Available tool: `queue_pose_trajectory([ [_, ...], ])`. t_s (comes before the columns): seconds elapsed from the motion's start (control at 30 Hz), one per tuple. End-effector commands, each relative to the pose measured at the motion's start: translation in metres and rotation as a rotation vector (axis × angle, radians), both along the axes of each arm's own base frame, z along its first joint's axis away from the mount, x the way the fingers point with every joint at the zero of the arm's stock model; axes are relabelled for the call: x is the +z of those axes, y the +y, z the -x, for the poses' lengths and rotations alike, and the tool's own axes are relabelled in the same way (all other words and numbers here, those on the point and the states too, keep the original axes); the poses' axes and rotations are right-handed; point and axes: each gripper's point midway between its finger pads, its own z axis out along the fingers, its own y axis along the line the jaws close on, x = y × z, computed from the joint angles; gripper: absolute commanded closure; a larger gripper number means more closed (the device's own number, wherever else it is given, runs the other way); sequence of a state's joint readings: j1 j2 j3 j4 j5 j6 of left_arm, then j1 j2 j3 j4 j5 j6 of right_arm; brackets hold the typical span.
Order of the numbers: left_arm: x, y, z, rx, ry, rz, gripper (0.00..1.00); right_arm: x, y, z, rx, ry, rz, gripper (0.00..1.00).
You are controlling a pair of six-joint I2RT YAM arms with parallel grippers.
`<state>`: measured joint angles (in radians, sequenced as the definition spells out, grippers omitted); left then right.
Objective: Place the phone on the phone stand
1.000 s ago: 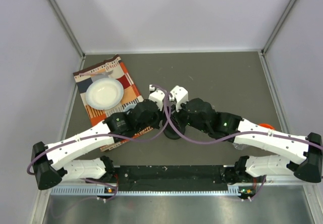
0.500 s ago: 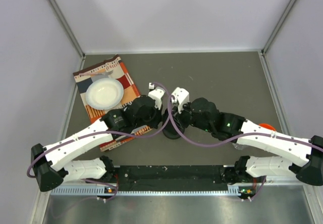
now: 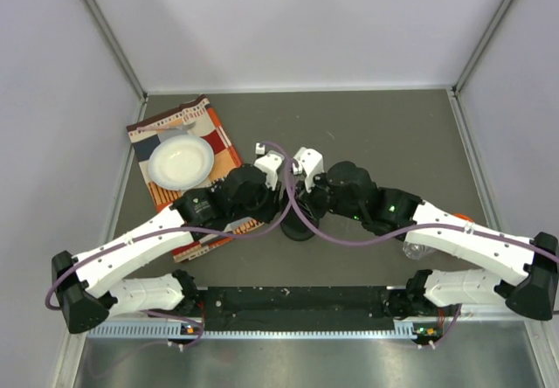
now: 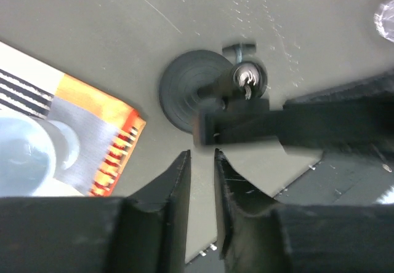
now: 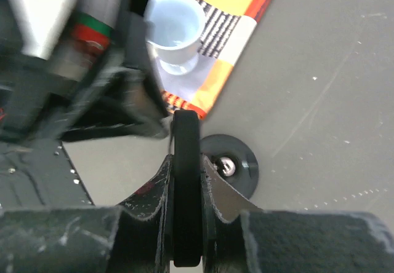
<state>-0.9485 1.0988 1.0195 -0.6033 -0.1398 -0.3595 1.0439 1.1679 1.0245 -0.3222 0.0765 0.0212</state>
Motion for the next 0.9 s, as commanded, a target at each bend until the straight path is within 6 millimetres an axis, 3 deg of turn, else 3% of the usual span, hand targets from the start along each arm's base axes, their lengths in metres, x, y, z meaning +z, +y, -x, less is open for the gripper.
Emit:
queue_pose_trajectory([
  [0.0, 0.062, -0.018, 0.048, -0.209, 0.012, 0.215, 0.69, -0.063, -0.077, -0.041, -0.206, -0.024, 0.371, 1.00],
  [0.1, 0.062, -0.009, 0.050, -0.191, 0.007, 0.218, 0.58, -0.061, -0.076, -0.042, -0.201, -0.015, 0.358, 1.00],
  [0.23, 0.057, -0.002, 0.050, -0.175, 0.000, 0.210, 0.55, -0.056, -0.069, -0.040, -0.160, -0.007, 0.309, 1.00],
  [0.43, 0.050, 0.022, 0.032, -0.076, -0.046, 0.177, 0.45, -0.041, -0.065, -0.037, -0.129, 0.062, 0.174, 1.00],
  [0.6, 0.044, 0.022, 0.027, -0.077, -0.020, 0.224, 0.43, -0.028, -0.064, -0.037, -0.146, 0.094, 0.105, 0.67],
  [0.87, 0.050, 0.010, 0.021, -0.111, -0.053, 0.293, 0.43, -0.005, -0.060, -0.025, -0.111, 0.158, -0.028, 0.48],
])
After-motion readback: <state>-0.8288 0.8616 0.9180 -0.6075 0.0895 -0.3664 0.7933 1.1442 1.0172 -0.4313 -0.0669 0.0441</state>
